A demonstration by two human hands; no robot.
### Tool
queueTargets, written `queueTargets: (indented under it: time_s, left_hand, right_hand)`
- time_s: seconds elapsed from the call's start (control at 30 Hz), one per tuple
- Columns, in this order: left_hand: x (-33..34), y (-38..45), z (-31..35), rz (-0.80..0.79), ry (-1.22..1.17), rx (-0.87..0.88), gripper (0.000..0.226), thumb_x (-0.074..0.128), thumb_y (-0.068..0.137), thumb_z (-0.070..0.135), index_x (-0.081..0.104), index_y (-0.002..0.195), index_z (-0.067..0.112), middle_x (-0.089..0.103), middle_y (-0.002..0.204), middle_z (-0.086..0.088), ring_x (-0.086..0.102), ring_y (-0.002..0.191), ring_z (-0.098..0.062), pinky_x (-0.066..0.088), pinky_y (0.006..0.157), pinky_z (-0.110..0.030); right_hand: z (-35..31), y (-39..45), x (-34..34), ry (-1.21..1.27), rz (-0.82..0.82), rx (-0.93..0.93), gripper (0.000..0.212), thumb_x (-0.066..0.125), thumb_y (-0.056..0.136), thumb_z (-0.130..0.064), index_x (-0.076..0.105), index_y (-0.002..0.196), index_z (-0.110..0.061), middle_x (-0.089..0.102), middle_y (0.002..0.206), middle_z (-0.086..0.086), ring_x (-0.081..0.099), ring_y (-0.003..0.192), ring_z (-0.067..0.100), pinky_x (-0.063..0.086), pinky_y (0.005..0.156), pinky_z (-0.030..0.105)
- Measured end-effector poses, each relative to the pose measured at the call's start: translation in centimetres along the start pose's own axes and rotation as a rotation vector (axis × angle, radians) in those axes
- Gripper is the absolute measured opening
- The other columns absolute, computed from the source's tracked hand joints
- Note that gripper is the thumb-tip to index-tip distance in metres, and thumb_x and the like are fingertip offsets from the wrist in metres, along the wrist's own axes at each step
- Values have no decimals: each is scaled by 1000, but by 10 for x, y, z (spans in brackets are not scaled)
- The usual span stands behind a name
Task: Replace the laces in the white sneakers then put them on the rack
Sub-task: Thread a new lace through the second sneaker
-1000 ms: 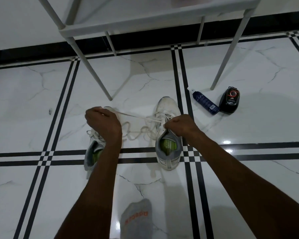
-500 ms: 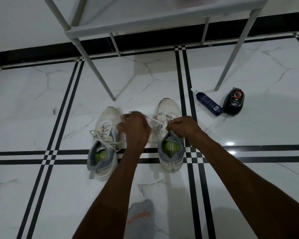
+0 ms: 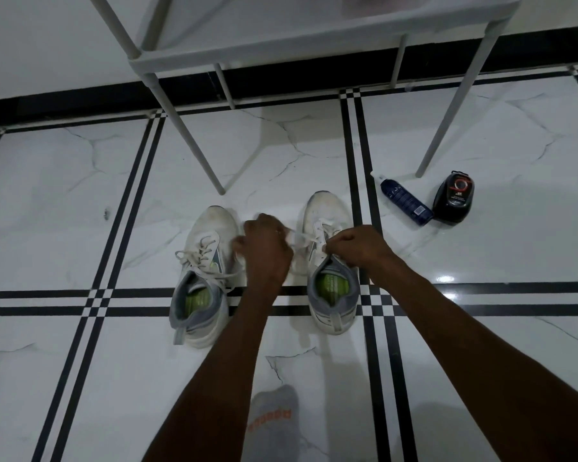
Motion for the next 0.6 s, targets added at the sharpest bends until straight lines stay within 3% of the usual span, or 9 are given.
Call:
queueTargets:
  time_s: [0.1,0.17,0.27,0.37,0.43,0.5,0.6]
  left_hand:
    - [-32,17,-27,233,-75,-222,15,59,87,11,64,100,16,60,111,-6,53,112,-33,32,93,-44]
    - [-29,21,-25,164,-172,-85,32,65,85,16,62,116,17,61,118,-5,51,118,-32,32,95,-43]
    - [-1,10,4,-77,-227,267,50,68,85,32,59,133,25,61,131,3,46,128,-22,23,100,-36]
    - [21,-1,20,-169,-65,370,16,64,94,35,70,107,30,70,110,11,58,113,-16,20,91,-34]
    - [27,-3,19,-166,21,345,11,58,97,30,68,93,26,71,95,8,64,98,-18,27,89,-40]
    - [27,-4,14,-167,-56,284,13,57,95,29,66,87,23,69,85,7,65,86,-18,39,88,-43]
    - [30,-7,5,-252,-303,141,12,63,94,26,66,87,17,69,76,5,66,72,-16,53,74,-37]
  right_hand:
    - [0,-2,-1,-6,23,-2,15,82,74,-25,80,85,-14,75,88,5,71,87,20,60,86,42]
    - [-2,-3,-1,-16,28,-8,15,81,75,-24,80,84,-13,75,86,5,71,86,20,60,84,42]
    - [-4,-4,-1,-42,22,-22,16,81,75,-26,80,85,-13,76,87,5,71,86,20,60,84,41]
    - [-2,-4,-1,-53,26,-36,16,80,76,-27,80,86,-13,76,87,5,71,85,19,60,84,39]
    - [-1,-5,-1,-40,46,-36,15,79,77,-25,80,86,-13,76,87,4,71,85,18,60,84,37]
    - [-1,-6,0,-17,80,-45,13,76,77,-21,80,84,-11,76,86,6,71,86,18,60,83,35]
    - [-3,-8,1,-51,100,-65,16,74,78,-20,79,84,-6,76,90,11,71,90,20,58,81,33]
Point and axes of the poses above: each hand's wrist, its own y-axis towards the middle knuckle, its own x-axis out of the palm, z = x × y, the point moved 4 cm from there along y, towards the middle knuckle
